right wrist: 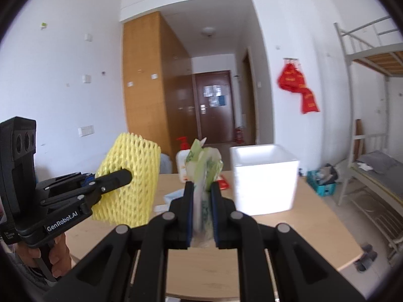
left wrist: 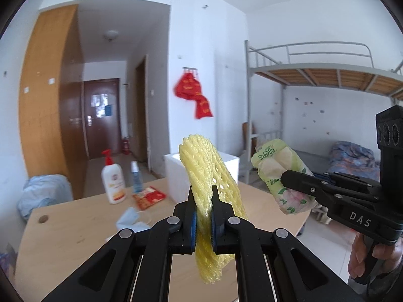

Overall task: Organize soft objects
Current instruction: 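Lift the yellow net with left gripper while right carries tissue pack toward foam box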

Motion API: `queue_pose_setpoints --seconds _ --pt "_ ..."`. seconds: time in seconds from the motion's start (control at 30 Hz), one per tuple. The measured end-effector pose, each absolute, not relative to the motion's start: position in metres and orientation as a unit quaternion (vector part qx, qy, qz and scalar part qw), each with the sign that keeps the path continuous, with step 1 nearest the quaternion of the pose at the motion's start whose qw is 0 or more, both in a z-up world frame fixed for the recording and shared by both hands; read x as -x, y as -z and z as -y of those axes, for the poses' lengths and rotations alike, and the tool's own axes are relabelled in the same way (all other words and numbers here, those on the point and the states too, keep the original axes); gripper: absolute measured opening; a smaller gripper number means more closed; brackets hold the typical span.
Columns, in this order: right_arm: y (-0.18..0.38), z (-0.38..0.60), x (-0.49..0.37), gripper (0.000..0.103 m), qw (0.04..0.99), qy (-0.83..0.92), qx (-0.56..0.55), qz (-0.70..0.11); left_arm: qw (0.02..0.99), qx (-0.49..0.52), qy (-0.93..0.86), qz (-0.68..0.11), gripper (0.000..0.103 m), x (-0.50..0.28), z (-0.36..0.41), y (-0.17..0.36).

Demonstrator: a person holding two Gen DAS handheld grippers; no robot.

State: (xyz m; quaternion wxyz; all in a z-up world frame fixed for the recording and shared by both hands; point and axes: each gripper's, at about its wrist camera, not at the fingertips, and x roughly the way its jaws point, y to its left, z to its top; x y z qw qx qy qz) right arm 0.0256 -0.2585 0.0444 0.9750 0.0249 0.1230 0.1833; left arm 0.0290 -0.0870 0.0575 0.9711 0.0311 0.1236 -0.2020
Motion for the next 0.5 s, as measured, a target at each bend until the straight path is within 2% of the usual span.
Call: queue_pose_setpoints --seconds 0.5 --pt "-0.043 0.283 -0.035 0.016 0.985 -0.116 -0.034 -0.124 0.960 -0.043 0.244 -0.129 0.009 -0.058 0.120 -0.058"
